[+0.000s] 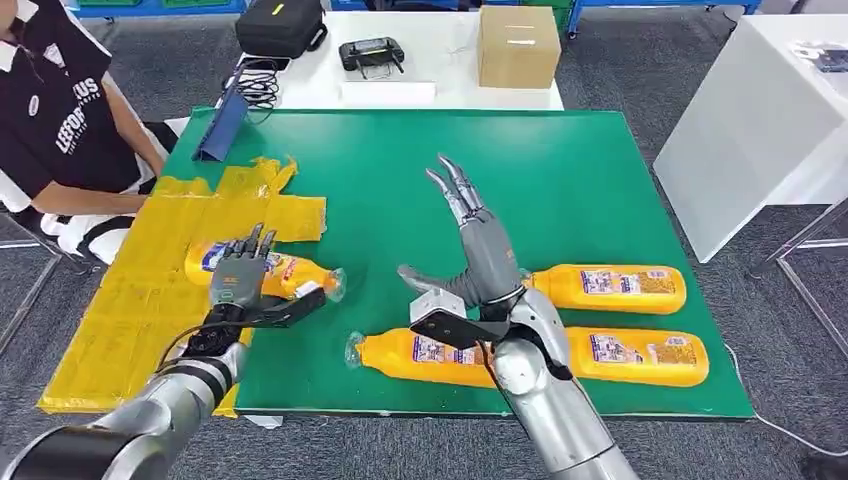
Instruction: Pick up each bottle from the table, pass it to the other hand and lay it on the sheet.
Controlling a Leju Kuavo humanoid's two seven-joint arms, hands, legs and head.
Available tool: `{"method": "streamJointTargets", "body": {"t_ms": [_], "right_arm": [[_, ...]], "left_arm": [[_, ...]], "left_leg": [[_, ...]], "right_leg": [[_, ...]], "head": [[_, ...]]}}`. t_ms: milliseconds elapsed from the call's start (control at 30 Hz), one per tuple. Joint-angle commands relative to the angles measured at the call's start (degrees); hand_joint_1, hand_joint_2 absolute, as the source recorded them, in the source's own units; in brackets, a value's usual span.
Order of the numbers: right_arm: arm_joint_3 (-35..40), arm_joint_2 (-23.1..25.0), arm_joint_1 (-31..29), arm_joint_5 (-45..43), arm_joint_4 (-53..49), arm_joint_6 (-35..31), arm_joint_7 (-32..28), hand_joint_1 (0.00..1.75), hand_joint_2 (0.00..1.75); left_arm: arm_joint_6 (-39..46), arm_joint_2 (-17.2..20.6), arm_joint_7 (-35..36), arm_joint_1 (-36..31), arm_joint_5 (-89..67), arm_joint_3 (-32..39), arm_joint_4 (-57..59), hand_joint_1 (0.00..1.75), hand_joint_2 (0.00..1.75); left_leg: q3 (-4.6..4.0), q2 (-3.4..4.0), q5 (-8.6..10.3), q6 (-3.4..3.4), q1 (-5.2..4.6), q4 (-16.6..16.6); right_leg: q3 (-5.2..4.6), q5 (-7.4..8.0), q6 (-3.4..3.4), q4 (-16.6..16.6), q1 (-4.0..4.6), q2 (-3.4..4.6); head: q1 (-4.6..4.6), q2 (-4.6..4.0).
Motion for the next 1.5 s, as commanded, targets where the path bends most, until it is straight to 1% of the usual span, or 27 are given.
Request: {"method": "streamJointTargets", "body": {"t_ms": [33, 67, 133, 167, 233, 367, 533, 633, 767, 833, 867, 933, 1000, 1067, 1100, 1133, 1167, 1200, 1233, 1267, 1333, 1367, 1467, 1500], "right_arm": [[0.22, -1.77, -0.73, 0.11, 2.12, -0.74, -0.02, 0.00, 1.75], [0.12, -1.86, -0.66, 0.14, 2.12, -0.82, -0.04, 0.00, 1.75], [-0.02, -1.89, -0.64, 0.14, 2.19, -0.91, -0.06, 0.00, 1.75], [-0.10, -1.93, -0.62, 0.14, 2.25, -0.93, -0.10, 0.00, 1.75], [-0.17, -1.97, -0.60, 0.16, 2.30, -1.00, -0.15, 0.00, 1.75], [-0.21, -2.04, -0.85, 0.17, 2.50, -1.04, -0.20, 0.00, 1.75], [0.07, -2.51, -0.35, 0.38, 2.01, -1.14, -0.31, 0.00, 1.75], [0.07, -2.51, -0.35, 0.38, 2.01, -1.14, -0.31, 0.00, 1.75], [0.13, -3.16, -0.23, 0.98, 1.51, -1.54, 0.02, 0.00, 1.75], [0.40, -3.73, -0.54, 3.10, 2.10, -2.12, 1.45, 0.00, 1.75], [0.33, -4.08, -0.72, 4.70, 2.57, -2.94, 2.34, 0.00, 1.75], [0.52, -5.45, -1.35, 7.75, 3.60, -2.91, 4.48, 0.00, 1.75], [0.71, -7.82, -2.13, 11.43, 5.27, -2.17, 6.46, 0.00, 1.75], [0.84, -11.20, -3.17, 15.32, 7.85, -0.18, 8.83, 0.00, 1.75], [0.42, -12.88, -3.83, 15.84, 9.33, 0.96, 9.08, 0.00, 1.75], [0.42, -12.88, -3.83, 15.84, 9.33, 0.96, 9.08, 0.00, 1.75], [-0.73, -14.59, -4.59, 15.76, 11.01, 1.56, 8.35, 0.00, 1.75], [-1.21, -16.31, -5.36, 16.84, 12.07, 2.34, 8.93, 0.00, 1.75], [-2.18, -16.79, -5.69, 16.82, 12.63, 2.78, 8.47, 0.00, 1.75], [-2.27, -17.02, -5.77, 16.82, 12.67, 2.85, 8.28, 0.00, 1.75], [-2.38, -17.09, -5.86, 16.78, 12.67, 2.93, 8.16, 0.00, 1.75], [-2.38, -17.54, -6.02, 17.24, 12.59, 3.83, 8.83, 0.00, 1.75], [-4.20, -20.33, -7.50, 16.89, 14.21, 5.61, 8.92, 0.00, 1.75], [-5.45, -21.44, -8.70, 15.66, 15.47, 6.96, 7.81, 0.00, 1.75]], "left_arm": [[-0.17, -4.50, -8.49, 2.99, 0.18, 15.68, -9.76, 0.00, 1.75], [-0.17, -5.45, -10.49, 3.42, -1.25, 18.43, -12.16, 0.00, 1.75], [-0.17, -6.66, -13.36, 3.98, -1.30, 21.24, -15.29, 0.00, 1.75], [-0.17, -7.77, -15.58, 4.41, -1.80, 23.74, -17.33, 0.00, 1.75], [-0.17, -9.10, -18.15, 4.74, -2.30, 26.76, -19.82, 0.00, 1.75], [-0.17, -12.06, -23.60, 5.16, -3.38, 32.49, -25.06, 0.00, 1.75], [-0.17, -14.11, -26.94, 5.67, -4.53, 35.89, -28.43, 0.00, 1.75], [-0.17, -14.11, -26.94, 5.67, -4.53, 35.89, -28.43, 0.00, 1.75], [-0.17, -15.71, -30.85, 5.33, -3.05, 38.93, -29.97, 0.00, 1.75], [-0.17, -16.52, -33.29, 4.66, -2.21, 41.11, -29.22, 0.00, 1.75], [-0.17, -16.55, -34.03, 4.30, -0.27, 41.02, -27.91, 0.00, 1.75], [-0.17, -15.90, -34.03, 4.49, 4.26, 38.10, -25.95, 0.00, 1.75], [-0.17, -14.99, -34.03, 5.10, 9.58, 34.57, -24.24, 0.00, 1.75], [-0.17, -13.58, -34.03, 5.43, 19.13, 29.52, -21.30, 0.00, 1.75], [-0.17, -12.29, -34.03, 5.57, 23.97, 26.40, -20.34, 0.00, 1.75], [-0.17, -12.29, -34.03, 5.57, 23.97, 26.40, -20.34, 0.00, 1.75], [-0.17, -11.57, -34.03, 5.48, 27.33, 24.28, -19.60, 0.00, 1.75], [-0.62, -11.01, -34.03, 5.32, 30.97, 21.96, -19.30, 0.00, 1.75], [-0.17, -10.19, -34.03, 5.46, 32.94, 20.16, -18.76, 0.00, 1.75], [-0.17, -10.16, -34.03, 5.43, 33.01, 20.10, -18.72, 0.00, 1.75], [-0.17, -10.13, -34.03, 5.40, 33.07, 20.04, -18.68, 0.00, 1.75], [-1.48, -10.06, -34.03, 5.40, 35.49, 18.64, -19.22, 0.00, 1.75], [-4.06, -10.19, -34.03, 5.41, 39.48, 16.31, -21.26, 0.00, 1.75], [-4.51, -10.59, -34.03, 5.18, 39.19, 15.77, -22.10, 0.00, 1.75]], "left_leg": [[0.00, -0.06, 0.02, 0.09, 0.02, -0.11], [-0.05, -0.08, 0.01, 0.07, 0.01, -0.05], [-0.04, -0.10, 0.01, 0.10, 0.04, -0.10], [-0.17, -0.09, 0.00, 0.07, 0.03, 0.00], [-0.19, -0.15, 0.01, 0.11, 0.03, -0.07], [-0.22, -0.05, -0.02, 0.09, 0.04, -0.04], [-0.24, -0.05, 0.00, 0.08, 0.03, -0.08], [-0.31, -0.02, -0.01, 0.07, 0.01, -0.03], [-0.26, -0.03, -0.01, 0.10, 0.02, -0.07], [-0.26, -0.06, -0.01, 0.11, 0.01, -0.08], [-0.22, -0.08, 0.00, 0.12, 0.03, -0.11], [-0.24, -0.10, 0.00, 0.11, 0.00, -0.09], [-0.27, -0.13, 0.02, 0.09, -0.01, -0.08], [-0.19, -0.18, 0.05, 0.13, 0.01, -0.16], [-0.19, -0.23, 0.06, 0.12, -0.01, -0.17], [-0.24, -0.24, 0.05, 0.10, -0.01, -0.09], [-0.23, -0.24, 0.06, 0.11, -0.02, -0.12], [-0.21, -0.26, 0.08, 0.13, -0.02, -0.16], [-0.31, -0.23, 0.04, 0.10, -0.03, -0.06], [-0.30, -0.30, 0.07, 0.13, -0.02, -0.10], [-0.31, -0.22, 0.01, 0.11, -0.04, -0.06], [-0.36, -0.20, -0.01, 0.07, -0.03, -0.01], [-0.38, -0.15, -0.02, 0.06, -0.02, 0.01], [-0.33, -0.23, -0.01, 0.10, -0.02, -0.03]], "right_leg": [[0.03, 0.03, 0.04, -0.16, 0.04, -0.09], [-0.02, 0.00, 0.03, -0.09, 0.02, -0.10], [0.01, 0.03, 0.05, -0.19, 0.06, -0.14], [-0.13, 0.01, 0.04, -0.08, 0.05, -0.12], [-0.11, 0.01, 0.05, -0.17, 0.05, -0.19], [-0.19, 0.01, 0.03, -0.13, 0.06, -0.09], [-0.24, 0.01, 0.02, -0.14, 0.05, -0.11], [-0.31, 0.00, 0.03, -0.08, 0.02, -0.06], [-0.25, 0.01, 0.05, -0.14, 0.04, -0.08], [-0.23, 0.00, 0.05, -0.15, 0.03, -0.12], [-0.18, 0.01, 0.05, -0.20, 0.05, -0.14], [-0.20, -0.01, 0.05, -0.16, 0.02, -0.16], [-0.22, 0.00, 0.04, -0.14, 0.01, -0.18], [-0.11, 0.04, 0.06, -0.27, 0.04, -0.24], [-0.10, 0.03, 0.05, -0.25, 0.01, -0.28], [-0.16, 0.01, 0.05, -0.18, 0.01, -0.27], [-0.14, 0.03, 0.05, -0.21, 0.00, -0.28], [-0.11, 0.05, 0.06, -0.26, 0.00, -0.29], [-0.22, 0.02, 0.05, -0.15, -0.02, -0.25], [-0.16, 0.05, 0.07, -0.22, 0.00, -0.34], [-0.22, 0.01, 0.04, -0.14, -0.03, -0.23], [-0.29, 0.00, 0.03, -0.08, -0.03, -0.17], [-0.33, -0.01, 0.02, -0.07, -0.02, -0.16], [-0.27, -0.02, 0.04, -0.12, -0.01, -0.27]], "head": [[-0.02, 0.00], [0.00, 0.00], [0.00, 0.00], [0.02, 0.00], [0.00, 0.00], [0.00, 0.00], [0.00, 0.00], [0.00, 0.00], [0.00, 0.00], [0.00, 0.00], [0.00, 0.00], [0.02, 0.00], [0.00, 0.00], [0.00, 0.00], [-0.02, 0.00], [0.00, 0.00], [-0.02, 0.00], [-0.02, 0.00], [0.00, 0.00], [0.02, 0.00], [-0.02, 0.00], [0.02, 0.00], [0.00, 0.00], [-0.02, 0.00]]}}
